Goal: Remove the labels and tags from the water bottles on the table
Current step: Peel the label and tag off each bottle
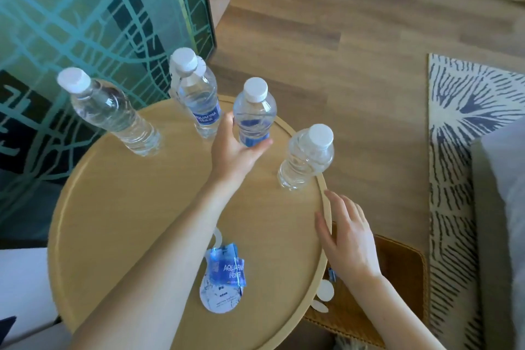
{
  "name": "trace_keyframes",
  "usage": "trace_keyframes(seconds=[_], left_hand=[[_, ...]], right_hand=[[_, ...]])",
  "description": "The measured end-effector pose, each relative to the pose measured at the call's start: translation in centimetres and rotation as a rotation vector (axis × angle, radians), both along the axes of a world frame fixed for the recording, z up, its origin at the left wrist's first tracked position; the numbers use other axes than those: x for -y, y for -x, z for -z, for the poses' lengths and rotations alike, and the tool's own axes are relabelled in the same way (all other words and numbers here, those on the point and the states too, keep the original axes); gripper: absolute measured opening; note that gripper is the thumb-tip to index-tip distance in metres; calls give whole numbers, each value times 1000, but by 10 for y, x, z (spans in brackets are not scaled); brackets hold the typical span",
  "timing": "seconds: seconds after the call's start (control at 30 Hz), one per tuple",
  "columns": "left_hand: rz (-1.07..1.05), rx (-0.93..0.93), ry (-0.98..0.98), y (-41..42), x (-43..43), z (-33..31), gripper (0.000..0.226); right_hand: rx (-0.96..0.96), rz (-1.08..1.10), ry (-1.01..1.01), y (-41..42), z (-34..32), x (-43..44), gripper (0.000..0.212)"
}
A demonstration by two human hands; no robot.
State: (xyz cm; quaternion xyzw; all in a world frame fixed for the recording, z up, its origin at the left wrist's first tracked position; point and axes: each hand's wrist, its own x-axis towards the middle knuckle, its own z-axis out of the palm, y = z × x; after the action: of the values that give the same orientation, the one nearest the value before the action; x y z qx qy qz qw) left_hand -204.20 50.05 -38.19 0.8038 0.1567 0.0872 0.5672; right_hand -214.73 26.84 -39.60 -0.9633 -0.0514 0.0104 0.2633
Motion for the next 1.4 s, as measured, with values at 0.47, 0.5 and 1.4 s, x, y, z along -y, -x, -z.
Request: trace_keyframes(seconds=[0.47, 0.5, 1.4], left_hand=[[-110, -7, 14, 90, -1, -60, 57], [-114, -21, 30, 103, -2, -74, 54], [448, 263, 277, 183, 164, -466, 30]], right_hand=[[-70, -26, -35, 28, -61, 4, 44], [-74, -42, -37, 30, -76, 5, 44], [63, -401, -1103, 33, -531, 90, 46]])
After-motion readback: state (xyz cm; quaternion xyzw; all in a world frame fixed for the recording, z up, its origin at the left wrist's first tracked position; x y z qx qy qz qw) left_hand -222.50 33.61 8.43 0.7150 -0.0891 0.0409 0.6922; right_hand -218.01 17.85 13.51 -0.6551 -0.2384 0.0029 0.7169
